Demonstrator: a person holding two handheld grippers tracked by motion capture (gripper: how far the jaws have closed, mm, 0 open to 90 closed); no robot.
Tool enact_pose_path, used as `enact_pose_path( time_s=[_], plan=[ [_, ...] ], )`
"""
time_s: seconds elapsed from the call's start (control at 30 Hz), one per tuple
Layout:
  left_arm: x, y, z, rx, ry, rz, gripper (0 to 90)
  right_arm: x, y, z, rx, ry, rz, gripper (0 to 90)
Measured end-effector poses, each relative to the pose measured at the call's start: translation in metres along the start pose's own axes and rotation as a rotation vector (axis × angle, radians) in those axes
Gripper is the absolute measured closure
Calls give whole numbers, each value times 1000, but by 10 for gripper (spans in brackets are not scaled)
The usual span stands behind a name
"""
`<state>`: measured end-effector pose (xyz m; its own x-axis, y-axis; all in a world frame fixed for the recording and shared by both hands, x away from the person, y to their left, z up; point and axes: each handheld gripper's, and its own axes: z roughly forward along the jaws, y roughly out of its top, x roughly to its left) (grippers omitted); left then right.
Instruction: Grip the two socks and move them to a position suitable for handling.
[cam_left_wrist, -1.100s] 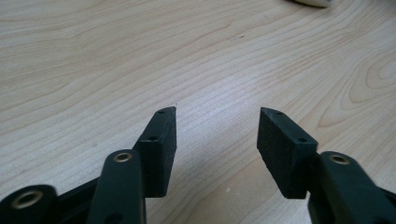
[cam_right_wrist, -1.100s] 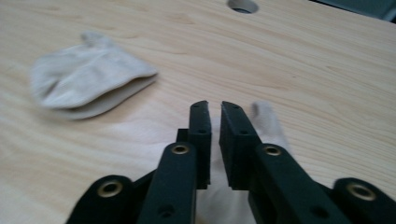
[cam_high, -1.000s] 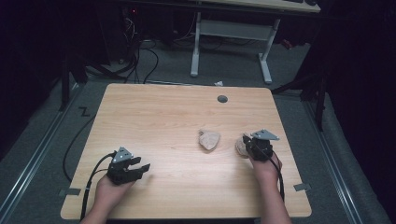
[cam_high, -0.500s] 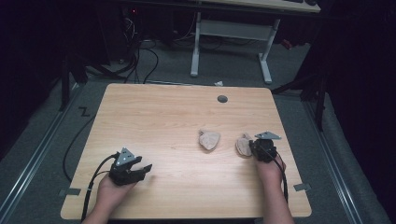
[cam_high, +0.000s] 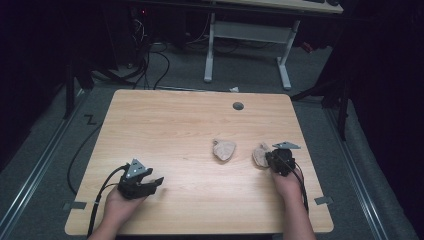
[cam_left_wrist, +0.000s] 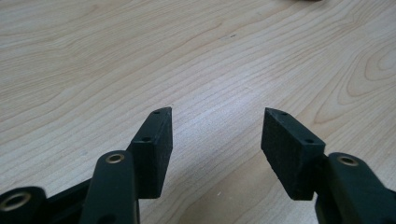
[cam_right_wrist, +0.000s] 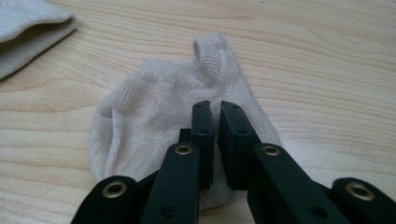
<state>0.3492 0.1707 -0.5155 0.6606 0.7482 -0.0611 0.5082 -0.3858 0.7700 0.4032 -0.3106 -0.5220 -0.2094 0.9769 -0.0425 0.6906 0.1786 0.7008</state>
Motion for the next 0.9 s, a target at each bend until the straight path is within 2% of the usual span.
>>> enact_pose_path(
  time_s=[0.3,0.47,0.73,0.9],
  plan=[
    [-3,0,1,-3,-7,2,438,1,0,0,11,0,-18,837],
    [-4,1,2,1,-9,10,438,4,-1,-1,11,-9,-44,830],
    [-6,1,3,5,-10,21,439,9,-3,-5,12,18,-67,824],
    [-7,1,4,5,-11,24,440,16,-6,-8,17,45,-87,816]
  ],
)
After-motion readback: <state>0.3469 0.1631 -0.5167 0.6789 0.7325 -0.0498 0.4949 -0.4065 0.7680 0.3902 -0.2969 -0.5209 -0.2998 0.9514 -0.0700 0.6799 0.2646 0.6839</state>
